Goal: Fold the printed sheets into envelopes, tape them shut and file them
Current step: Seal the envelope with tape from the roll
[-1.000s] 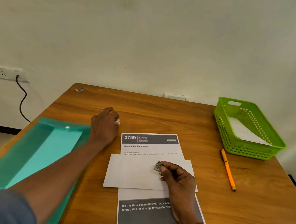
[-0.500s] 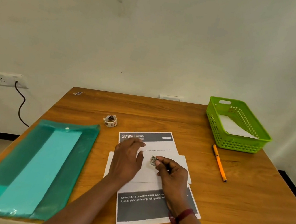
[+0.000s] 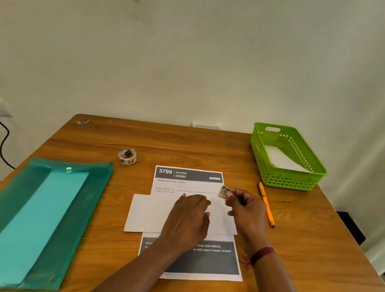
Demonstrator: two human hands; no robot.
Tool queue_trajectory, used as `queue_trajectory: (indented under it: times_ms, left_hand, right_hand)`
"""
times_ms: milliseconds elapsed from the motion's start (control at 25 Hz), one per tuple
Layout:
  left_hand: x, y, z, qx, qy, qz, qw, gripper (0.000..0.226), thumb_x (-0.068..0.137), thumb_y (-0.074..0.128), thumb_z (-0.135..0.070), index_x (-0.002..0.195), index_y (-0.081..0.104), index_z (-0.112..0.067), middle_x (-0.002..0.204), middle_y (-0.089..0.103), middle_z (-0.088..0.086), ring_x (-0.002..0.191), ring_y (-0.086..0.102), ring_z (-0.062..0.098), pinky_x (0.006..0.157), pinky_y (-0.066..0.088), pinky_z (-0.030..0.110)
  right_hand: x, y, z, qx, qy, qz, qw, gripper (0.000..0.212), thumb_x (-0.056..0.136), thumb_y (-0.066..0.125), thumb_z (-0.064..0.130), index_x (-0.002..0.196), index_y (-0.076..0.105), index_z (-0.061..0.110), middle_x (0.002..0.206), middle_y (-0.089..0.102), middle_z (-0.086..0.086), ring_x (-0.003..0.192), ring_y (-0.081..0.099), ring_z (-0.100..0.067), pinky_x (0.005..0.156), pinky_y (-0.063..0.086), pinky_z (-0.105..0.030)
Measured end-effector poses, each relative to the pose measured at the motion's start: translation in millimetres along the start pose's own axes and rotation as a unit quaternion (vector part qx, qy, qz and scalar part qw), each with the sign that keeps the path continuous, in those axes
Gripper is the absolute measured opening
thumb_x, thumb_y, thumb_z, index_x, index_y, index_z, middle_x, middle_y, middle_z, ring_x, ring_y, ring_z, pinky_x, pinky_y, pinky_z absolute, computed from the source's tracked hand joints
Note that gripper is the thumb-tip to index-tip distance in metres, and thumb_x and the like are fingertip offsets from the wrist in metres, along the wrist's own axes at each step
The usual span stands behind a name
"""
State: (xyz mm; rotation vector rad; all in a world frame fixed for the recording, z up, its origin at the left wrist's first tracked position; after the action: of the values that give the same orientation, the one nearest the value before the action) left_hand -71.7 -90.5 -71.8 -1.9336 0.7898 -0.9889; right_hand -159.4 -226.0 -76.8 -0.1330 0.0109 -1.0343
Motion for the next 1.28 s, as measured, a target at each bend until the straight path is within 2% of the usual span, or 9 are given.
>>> queue_trajectory:
  times_ms: [120, 240, 480, 720, 960, 1080, 1200, 1280]
  left_hand:
    - [6, 13, -12, -0.017, 0.019, 0.024, 0.999, 0.042, 0.1, 0.049, -0.035, 0.138, 0.051, -0.018, 0.141, 0.054, 0.002, 0.13, 0.049, 0.019, 0.116, 0.031, 0.035]
    - [6, 25, -7, -0.046, -0.005, 0.047, 0.998, 0.049, 0.099, 0.047, -0.043, 0.143, 0.04, -0.022, 0.145, 0.048, 0.001, 0.131, 0.046, 0.019, 0.112, 0.034, 0.034]
    - [6, 34, -10, 0.037, 0.053, 0.039, 0.997, 0.043, 0.101, 0.037, -0.044, 0.138, 0.044, -0.024, 0.14, 0.049, -0.002, 0.128, 0.043, 0.018, 0.108, 0.035, 0.036]
    - [7, 38, -9, 0.067, 0.052, 0.051, 0.995, 0.046, 0.101, 0.034, -0.044, 0.142, 0.043, -0.026, 0.145, 0.045, 0.0, 0.132, 0.039, 0.021, 0.109, 0.032, 0.04]
    - [6, 41, -9, 0.088, 0.06, 0.066, 0.992, 0.047, 0.101, 0.029, -0.044, 0.143, 0.042, -0.029, 0.148, 0.042, 0.002, 0.134, 0.036, 0.023, 0.111, 0.03, 0.042]
    - [5, 41, -9, 0.087, 0.06, 0.069, 0.992, 0.046, 0.102, 0.029, -0.043, 0.143, 0.043, -0.029, 0.149, 0.041, 0.0, 0.135, 0.035, 0.022, 0.112, 0.028, 0.043]
    - [5, 41, -12, 0.092, 0.071, 0.076, 0.99, 0.047, 0.102, 0.028, -0.039, 0.145, 0.041, -0.026, 0.153, 0.038, -0.002, 0.138, 0.033, 0.022, 0.114, 0.025, 0.046]
    - [5, 43, -15, 0.093, 0.081, 0.086, 0.989, 0.047, 0.103, 0.027, -0.037, 0.147, 0.037, -0.024, 0.155, 0.036, -0.003, 0.14, 0.031, 0.021, 0.115, 0.022, 0.049]
  right_hand:
    - [19, -20, -15, -0.108, 0.037, 0.037, 0.993, 0.009, 0.09, 0.068, 0.013, 0.087, 0.074, 0.019, 0.075, 0.072, 0.005, 0.065, 0.063, -0.008, 0.058, 0.053, -0.023]
    - [29, -24, -25, -0.197, 0.049, 0.061, 0.977, 0.009, 0.09, 0.068, 0.018, 0.085, 0.072, 0.024, 0.083, 0.071, 0.003, 0.074, 0.063, -0.014, 0.071, 0.058, -0.035]
    - [39, -10, -26, -0.273, 0.014, 0.097, 0.957, 0.007, 0.087, 0.072, 0.02, 0.082, 0.073, 0.024, 0.076, 0.067, 0.012, 0.07, 0.059, -0.006, 0.06, 0.047, -0.021]
    - [41, -9, -29, -0.293, 0.012, 0.092, 0.952, 0.004, 0.086, 0.073, 0.02, 0.086, 0.076, 0.023, 0.075, 0.064, 0.018, 0.072, 0.059, -0.002, 0.057, 0.039, -0.014]
    - [41, -7, -27, -0.318, -0.003, 0.103, 0.942, 0.008, 0.087, 0.072, 0.021, 0.094, 0.076, 0.022, 0.08, 0.063, 0.017, 0.076, 0.056, 0.0, 0.058, 0.038, -0.013]
    - [42, -5, -27, -0.334, -0.01, 0.107, 0.937, 0.013, 0.087, 0.071, 0.021, 0.1, 0.075, 0.02, 0.089, 0.07, 0.008, 0.075, 0.056, 0.001, 0.058, 0.038, -0.013]
    - [41, -5, -25, -0.347, -0.019, 0.099, 0.932, 0.024, 0.088, 0.071, 0.021, 0.111, 0.07, 0.02, 0.085, 0.067, 0.01, 0.074, 0.058, -0.002, 0.058, 0.039, -0.013]
    - [36, -6, -21, -0.361, -0.041, 0.076, 0.929, 0.025, 0.088, 0.07, 0.021, 0.112, 0.066, 0.024, 0.083, 0.067, 0.009, 0.072, 0.059, -0.006, 0.058, 0.043, -0.017]
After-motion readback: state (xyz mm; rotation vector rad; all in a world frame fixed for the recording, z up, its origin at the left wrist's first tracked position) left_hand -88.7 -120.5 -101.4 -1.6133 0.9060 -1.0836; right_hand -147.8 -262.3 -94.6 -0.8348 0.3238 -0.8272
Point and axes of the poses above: each hand's wrist, its own x-axis towards the middle knuckle, its own y-axis out of the palm, z = x × y, the point moved 8 cm from there along x, towards the middle knuckle
